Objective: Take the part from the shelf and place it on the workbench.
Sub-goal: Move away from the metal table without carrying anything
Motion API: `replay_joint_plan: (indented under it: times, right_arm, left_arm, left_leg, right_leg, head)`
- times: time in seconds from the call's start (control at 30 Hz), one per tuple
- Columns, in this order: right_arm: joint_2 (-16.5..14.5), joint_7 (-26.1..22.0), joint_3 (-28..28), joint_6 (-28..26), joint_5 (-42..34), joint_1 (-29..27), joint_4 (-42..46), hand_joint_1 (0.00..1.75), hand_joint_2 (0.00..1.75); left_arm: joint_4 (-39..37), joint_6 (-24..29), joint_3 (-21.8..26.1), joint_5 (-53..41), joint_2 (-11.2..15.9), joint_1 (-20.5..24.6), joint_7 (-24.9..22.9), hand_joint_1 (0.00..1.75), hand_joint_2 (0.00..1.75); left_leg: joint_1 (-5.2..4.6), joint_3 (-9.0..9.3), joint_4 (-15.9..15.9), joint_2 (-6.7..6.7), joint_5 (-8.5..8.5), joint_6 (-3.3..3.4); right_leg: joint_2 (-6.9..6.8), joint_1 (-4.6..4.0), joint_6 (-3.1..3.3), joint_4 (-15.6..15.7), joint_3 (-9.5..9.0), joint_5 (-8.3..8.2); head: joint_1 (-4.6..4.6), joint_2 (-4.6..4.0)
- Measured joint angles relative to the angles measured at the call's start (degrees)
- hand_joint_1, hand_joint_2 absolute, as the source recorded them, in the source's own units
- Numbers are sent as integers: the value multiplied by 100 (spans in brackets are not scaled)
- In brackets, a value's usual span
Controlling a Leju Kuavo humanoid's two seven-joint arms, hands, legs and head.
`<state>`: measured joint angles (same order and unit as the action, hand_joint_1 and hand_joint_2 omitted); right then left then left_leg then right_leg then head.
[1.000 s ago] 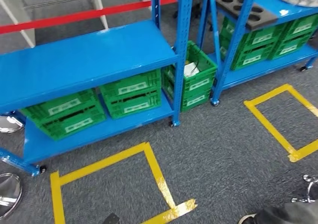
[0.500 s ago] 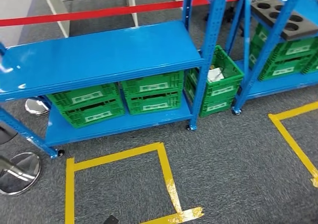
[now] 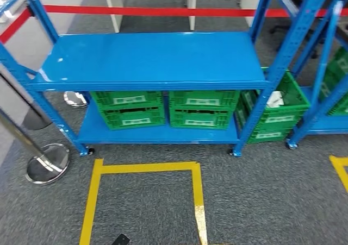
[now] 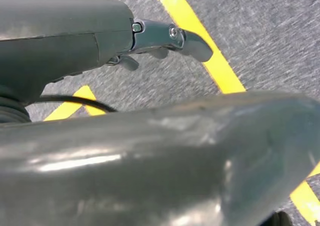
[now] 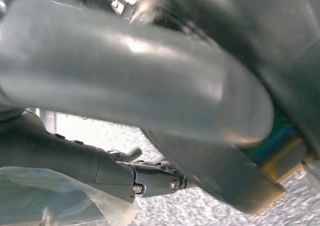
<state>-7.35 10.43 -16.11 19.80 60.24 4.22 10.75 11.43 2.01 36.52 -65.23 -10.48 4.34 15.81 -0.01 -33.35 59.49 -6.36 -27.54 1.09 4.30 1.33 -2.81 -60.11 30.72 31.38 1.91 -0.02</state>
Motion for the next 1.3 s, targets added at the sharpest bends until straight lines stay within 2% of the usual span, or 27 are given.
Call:
replay_joint_plan:
  times: [0.03,0.07,0.1,0.17,0.2,0.23,0.3,0.33,0.37,0.4,0.47,0.53,0.6,0.63,0.7,0.73,0.77,0.8,0.83,0.87,0.93,0.97,1.0,1.1,1.17,1.23,1.3]
  right_arm:
    - [-1,-3,-1,2,-2,6,-2,0,0]
    - [-6,-2,-1,4,-1,13,-1,0,0]
    - [-13,-5,-2,7,-2,15,0,0,0]
    - [-27,-5,-2,11,0,-2,0,0,0]
    - [-30,-4,-2,11,2,-16,0,0,0]
    - [-28,-2,-3,11,3,-29,0,0,0]
    - [-22,3,-4,11,8,-44,0,0,0]
    - [-17,7,-4,11,10,-47,0,0,0]
    - [-14,12,-4,11,14,-50,0,0,0]
    - [-13,16,-4,11,17,-51,0,0,0]
    - [-12,22,-5,11,25,-61,-1,0,0]
    - [-11,26,-6,11,29,-77,-2,0,0]
    - [-8,32,-7,12,38,-66,2,0,0]
    - [-5,35,-7,13,43,-55,4,0,0]
    - [-1,29,-9,16,46,-46,8,0,0]
    - [2,17,-12,19,41,-44,8,0,0]
    - [2,4,-15,24,35,-28,7,0,0]
    - [3,-8,-20,26,30,-7,7,0,0]
    - [4,-19,-23,17,27,15,7,0,0]
    - [7,-27,-26,-23,22,27,7,0,0]
    - [19,-64,-45,-237,-6,4,6,0,0]
    - [24,-103,-57,-366,-21,-19,4,0,0]
    - [27,-146,-69,-475,-32,-41,2,0,0]
    - [30,-247,-80,-617,-26,-68,0,0,0]
    - [31,-274,-80,-669,-3,-72,0,0,0]
    - [38,-290,-80,-711,26,-82,0,0,0]
    - [48,-301,-80,-728,46,-95,0,0,0]
  left_arm:
    - [0,0,0,1,3,-6,-1,0,0]
    - [0,0,0,1,9,-19,-2,0,0]
    - [-1,1,0,0,12,-35,-2,0,0]
    - [-1,2,0,-2,18,-36,-7,0,0]
    - [-1,2,0,-4,15,-24,-9,0,0]
    - [0,2,0,-5,15,-11,-13,0,0]
    - [0,2,0,-8,16,-9,-17,0,0]
    - [0,2,0,-8,18,-18,-19,0,0]
    - [0,2,0,-8,21,-25,-20,0,0]
    - [0,2,0,-8,23,-29,-21,0,0]
    - [-1,2,-1,-9,25,-21,-20,0,0]
    - [-1,2,-2,-10,23,-3,-20,0,0]
    - [-1,2,-2,-21,24,-12,-21,0,0]
    - [-1,2,-3,-30,24,-24,-23,0,0]
    - [-1,2,-4,-45,19,-24,-29,0,0]
    - [0,1,-6,-47,14,-15,-31,0,0]
    - [0,1,-6,-48,11,-5,-33,0,0]
    - [0,-1,-7,-47,9,0,-37,0,0]
    - [0,-1,-7,-46,7,-1,-43,0,0]
    - [0,-1,-7,-42,5,-5,-49,0,0]
    - [0,15,-5,-7,3,-20,-51,0,0]
    - [0,31,-4,16,5,-26,-42,0,0]
    - [0,47,-3,38,8,-33,-32,0,0]
    - [0,69,-1,59,25,-72,-10,0,0]
    - [0,72,0,60,29,-87,-5,0,0]
    - [0,74,0,60,27,-75,-5,0,0]
    - [0,74,0,60,26,-68,-5,0,0]
  left_leg:
    - [-1,-37,20,-59,12,-29]
    - [2,-67,25,-118,25,-53]
    - [-2,-80,35,-83,24,-80]
    - [-19,-198,280,199,-101,-140]
    - [-21,-342,574,392,-232,-169]
    - [-12,-530,941,512,-378,-192]
    - [10,-850,1537,581,-532,-204]
    - [15,-891,1587,588,-470,-195]
    - [13,-832,1430,601,-308,-173]
    - [1,-691,1113,638,-86,-136]
    - [-70,-383,479,857,185,-45]
    - [-138,-236,189,1011,138,18]
    - [-132,-195,78,923,89,47]
    - [-111,-171,35,858,97,58]
    - [-61,-115,-43,735,117,95]
    - [-54,-103,-53,673,115,111]
    - [-50,-95,-54,608,109,127]
    - [-47,-80,-53,536,99,136]
    - [-45,-55,-53,474,82,139]
    - [-40,-22,-51,409,63,135]
    - [-25,35,-33,300,12,93]
    - [-30,39,4,252,-16,61]
    - [-37,20,34,223,-34,26]
    - [-53,-45,62,198,-31,-48]
    - [-56,-93,183,313,-109,-104]
    - [-42,-336,709,494,-370,-170]
    - [-17,-698,1414,564,-618,-205]
  right_leg:
    - [31,-2,37,44,-28,40]
    - [-19,7,80,79,-60,56]
    - [-80,13,106,81,-83,50]
    - [-236,26,153,104,-138,60]
    - [-330,19,183,112,-165,75]
    - [-426,10,211,115,-186,97]
    - [-605,-6,250,115,-228,144]
    - [-681,-12,258,115,-254,169]
    - [-754,-19,261,116,-289,196]
    - [-822,-27,261,118,-331,226]
    - [-946,-50,244,136,-381,291]
    - [-1065,-79,206,168,-394,338]
    - [-1169,-97,157,217,-448,371]
    - [-1102,-96,131,206,-471,404]
    - [-783,-85,90,-123,-338,591]
    - [-604,-80,83,-462,-161,731]
    - [-510,-80,77,-847,61,866]
    - [-470,-80,68,-1162,256,930]
    - [-453,-81,57,-1313,377,882]
    - [-448,-78,46,-1253,401,712]
    - [-422,-57,19,-687,245,209]
    - [-386,-44,5,-378,154,43]
    - [-350,-36,23,-167,85,-21]
    - [-307,-32,142,-9,27,31]
    - [-342,-12,185,8,3,25]
    - [-411,-8,225,17,-33,44]
    - [-478,-17,259,16,-58,77]
  head:
    - [-4,0]
    - [3,0]
    - [10,0]
    - [45,0]
    - [65,0]
    - [81,0]
    - [83,0]
    - [81,0]
    - [82,0]
    - [82,0]
    - [82,0]
    - [78,0]
    - [75,0]
    - [68,0]
    - [45,0]
    - [32,0]
    - [26,0]
    - [23,0]
    - [21,0]
    - [18,0]
    - [10,0]
    - [-3,0]
    - [-10,0]
    - [0,0]
    - [29,0]
    - [63,0]
    - [77,0]
